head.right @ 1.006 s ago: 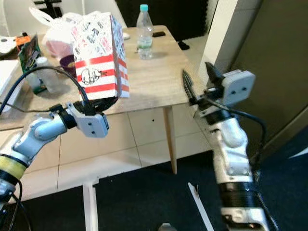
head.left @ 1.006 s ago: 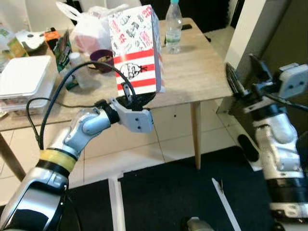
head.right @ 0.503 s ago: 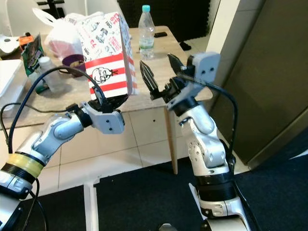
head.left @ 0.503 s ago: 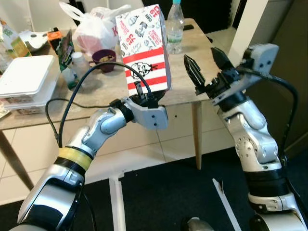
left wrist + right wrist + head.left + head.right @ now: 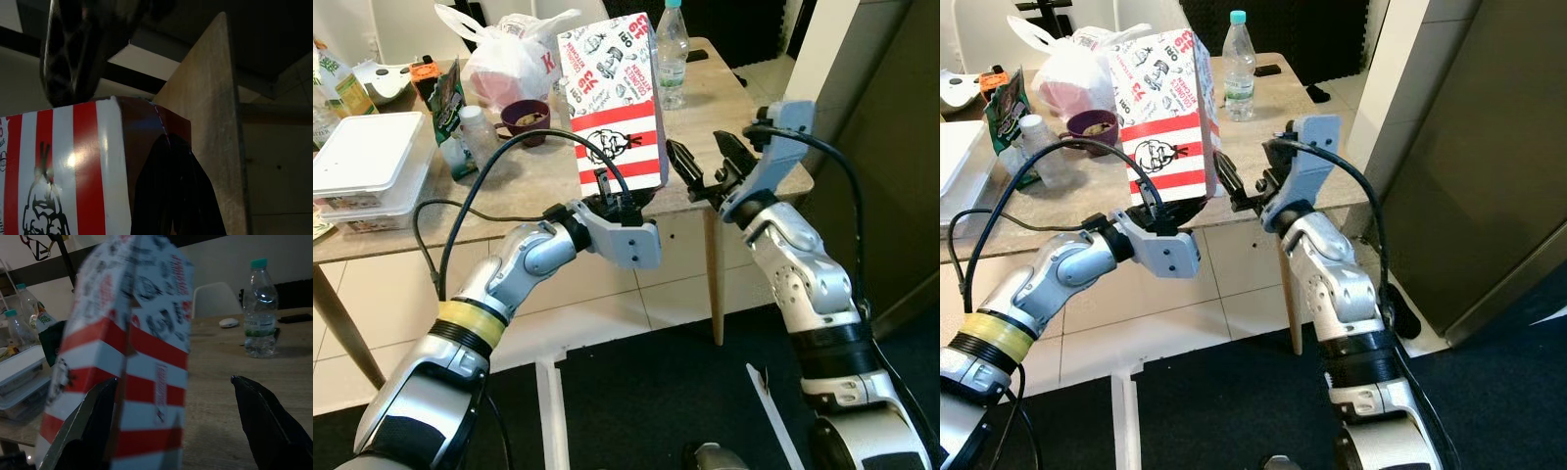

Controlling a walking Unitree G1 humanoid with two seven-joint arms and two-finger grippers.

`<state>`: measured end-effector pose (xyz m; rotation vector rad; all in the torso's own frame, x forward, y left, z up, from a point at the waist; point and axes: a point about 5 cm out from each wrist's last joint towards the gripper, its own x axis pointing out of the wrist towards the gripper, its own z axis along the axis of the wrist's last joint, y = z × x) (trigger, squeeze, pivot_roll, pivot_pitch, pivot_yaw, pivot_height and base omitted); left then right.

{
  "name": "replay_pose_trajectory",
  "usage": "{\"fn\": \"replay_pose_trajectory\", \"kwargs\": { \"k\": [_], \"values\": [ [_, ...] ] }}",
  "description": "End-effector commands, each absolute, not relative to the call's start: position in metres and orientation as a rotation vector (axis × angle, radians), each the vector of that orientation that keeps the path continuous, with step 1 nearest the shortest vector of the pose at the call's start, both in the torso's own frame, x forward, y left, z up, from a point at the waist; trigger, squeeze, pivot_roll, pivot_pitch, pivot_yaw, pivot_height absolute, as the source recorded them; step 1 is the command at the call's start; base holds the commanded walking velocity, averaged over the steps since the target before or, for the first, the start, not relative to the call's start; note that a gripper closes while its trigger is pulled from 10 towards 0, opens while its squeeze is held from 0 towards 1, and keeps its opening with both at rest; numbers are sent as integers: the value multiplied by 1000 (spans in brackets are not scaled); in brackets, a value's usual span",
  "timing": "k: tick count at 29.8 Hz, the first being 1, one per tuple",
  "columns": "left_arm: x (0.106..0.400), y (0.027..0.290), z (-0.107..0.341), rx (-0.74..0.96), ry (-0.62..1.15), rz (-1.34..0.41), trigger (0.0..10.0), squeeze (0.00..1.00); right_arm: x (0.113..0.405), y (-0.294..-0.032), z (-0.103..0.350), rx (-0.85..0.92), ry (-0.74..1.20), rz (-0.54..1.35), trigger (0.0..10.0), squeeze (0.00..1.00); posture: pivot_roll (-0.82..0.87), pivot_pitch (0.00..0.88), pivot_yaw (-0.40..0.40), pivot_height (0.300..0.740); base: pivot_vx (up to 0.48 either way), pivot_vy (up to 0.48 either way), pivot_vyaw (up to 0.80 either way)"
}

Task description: Restocking fridge

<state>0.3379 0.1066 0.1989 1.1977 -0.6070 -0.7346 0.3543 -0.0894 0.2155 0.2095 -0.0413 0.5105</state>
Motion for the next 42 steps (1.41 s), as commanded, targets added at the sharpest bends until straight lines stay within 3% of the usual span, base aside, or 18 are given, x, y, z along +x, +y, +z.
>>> {"fn": "replay_pose_trajectory", "kwargs": {
  "k": [1, 6, 7, 8, 9, 10, 11, 29, 30, 32, 33, 37, 38, 39, 42],
  "values": [
    [337, 100, 200, 1205, -633, -746, 10000, 0, 356, -86, 212, 200, -13, 515, 10000, 0, -1, 94, -25, 740, 0, 0, 0],
    [336, 97, 200, 1203, -638, -752, 10000, 0, 360, -79, 209, 180, 11, 523, 10000, 0, -1, 94, -26, 740, 0, 0, 0],
    [336, 96, 200, 1203, -639, -752, 10000, 0, 360, -79, 208, 179, 17, 520, 8078, 0, -1, 94, -26, 740, 0, 0, 0],
    [336, 96, 200, 1203, -639, -752, 10000, 0, 360, -79, 208, 179, 17, 520, 8078, 0, -1, 94, -26, 740, 0, 0, 0],
    [336, 95, 200, 1204, -642, -753, 10000, 0, 363, -79, 205, 149, 31, 500, 3961, 0, 0, 94, -27, 740, 0, 0, 0],
    [336, 95, 200, 1204, -642, -753, 10000, 0, 363, -79, 205, 149, 31, 500, 3961, 0, 0, 94, -27, 740, 0, 0, 0],
    [336, 95, 201, 1203, -644, -754, 10000, 0, 364, -79, 203, 139, 38, 488, 0, 0, 0, 94, -28, 740, 0, 0, 0],
    [333, 90, 194, 1201, -629, -791, 10000, 0, 371, -79, 200, 73, 25, 422, 0, 0, -2, 94, -28, 740, 0, 0, 0],
    [332, 89, 194, 1199, -632, -792, 10000, 749, 371, -78, 199, 71, 26, 422, 0, 0, -4, 93, -29, 740, 0, 0, 0],
    [332, 89, 194, 1199, -632, -792, 10000, 749, 371, -78, 199, 71, 26, 422, 0, 0, -4, 93, -29, 740, 0, 0, 0],
    [332, 88, 194, 1179, -625, -799, 10000, 1000, 371, -77, 198, 68, 27, 421, 0, 0, -4, 94, -29, 740, 0, 0, 0],
    [332, 87, 195, 1172, -630, -803, 10000, 1000, 371, -77, 197, 67, 31, 418, 0, 0, -4, 93, -29, 740, 0, 0, 0],
    [330, 85, 194, 1171, -640, -816, 10000, 851, 372, -76, 196, 69, 38, 409, 8863, 0, -3, 93, -29, 740, 0, 0, 0],
    [327, 83, 194, 1175, -657, -825, 10000, 0, 372, -76, 195, 74, 44, 399, 10000, 0, -1, 93, -29, 740, 0, 0, 0],
    [316, 78, 194, 1170, -714, -875, 10000, 0, 375, -79, 192, 84, 56, 359, 10000, 0, 0, 92, -28, 740, 0, 0, 0]
  ]
}}
